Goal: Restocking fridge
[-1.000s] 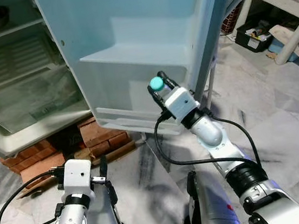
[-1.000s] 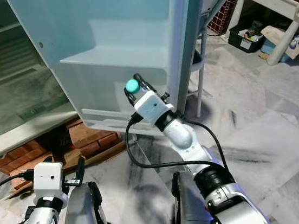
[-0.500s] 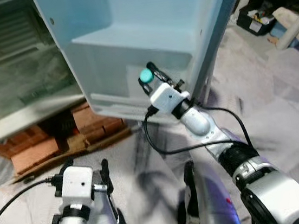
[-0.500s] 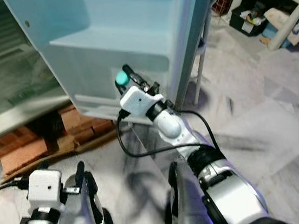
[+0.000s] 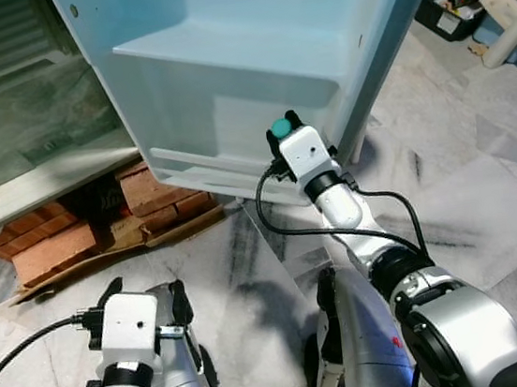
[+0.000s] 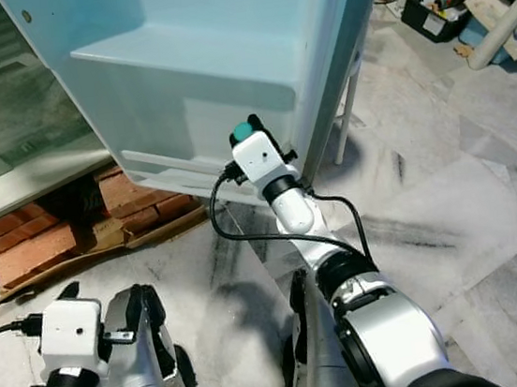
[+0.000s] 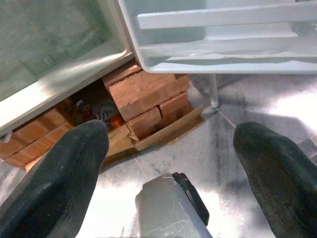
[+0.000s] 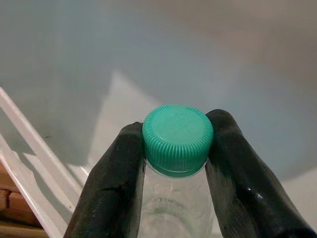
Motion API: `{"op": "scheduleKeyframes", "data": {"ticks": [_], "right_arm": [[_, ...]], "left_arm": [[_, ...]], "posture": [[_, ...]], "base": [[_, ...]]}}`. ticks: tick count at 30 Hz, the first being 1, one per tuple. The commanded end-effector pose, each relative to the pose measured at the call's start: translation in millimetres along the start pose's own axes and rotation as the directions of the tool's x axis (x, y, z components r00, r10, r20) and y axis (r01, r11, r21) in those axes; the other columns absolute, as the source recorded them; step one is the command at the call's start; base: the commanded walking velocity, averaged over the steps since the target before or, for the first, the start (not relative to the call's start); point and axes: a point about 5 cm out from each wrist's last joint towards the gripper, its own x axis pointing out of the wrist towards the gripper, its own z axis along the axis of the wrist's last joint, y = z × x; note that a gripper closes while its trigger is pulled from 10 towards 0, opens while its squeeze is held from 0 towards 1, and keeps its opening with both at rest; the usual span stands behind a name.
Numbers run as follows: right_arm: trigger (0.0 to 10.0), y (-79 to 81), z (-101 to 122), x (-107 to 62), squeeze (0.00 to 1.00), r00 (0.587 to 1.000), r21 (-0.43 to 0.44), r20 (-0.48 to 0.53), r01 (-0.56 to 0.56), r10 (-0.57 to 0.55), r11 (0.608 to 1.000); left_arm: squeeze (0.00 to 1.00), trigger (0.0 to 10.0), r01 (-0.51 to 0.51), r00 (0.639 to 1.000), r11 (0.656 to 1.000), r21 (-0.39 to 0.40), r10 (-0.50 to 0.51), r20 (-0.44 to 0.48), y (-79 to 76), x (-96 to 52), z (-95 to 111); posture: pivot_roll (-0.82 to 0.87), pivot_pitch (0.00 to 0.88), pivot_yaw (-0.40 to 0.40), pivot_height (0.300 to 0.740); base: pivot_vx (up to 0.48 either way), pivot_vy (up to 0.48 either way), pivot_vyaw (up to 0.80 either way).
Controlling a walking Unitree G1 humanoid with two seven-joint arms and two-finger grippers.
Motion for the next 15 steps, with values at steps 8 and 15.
{"op": "scheduleKeyframes", "data": {"ticks": [8,15], "right_arm": [[10.0,-12.5,-36,-19.3,1.0,0.981,0.087,-0.193,0.023,-0.006,0.996],[10.0,-25.9,-21,-8.9,1.0,0.993,0.075,-0.118,0.019,-0.01,0.997]], "left_arm": [[0.0,10.0,-0.007,1.0,1.0,-0.009,0.007,-0.012,-3.2,8.1,-4],[0.0,10.0,-0.01,1.0,1.0,-0.021,0.01,-0.004,-0.3,20.0,-5]], "posture": [[0.15,0.281,-0.088,0.527],[0.13,0.232,-0.077,0.527]], "base": [[0.0,0.0,0.0],[0.0,0.0,0.0]]}}
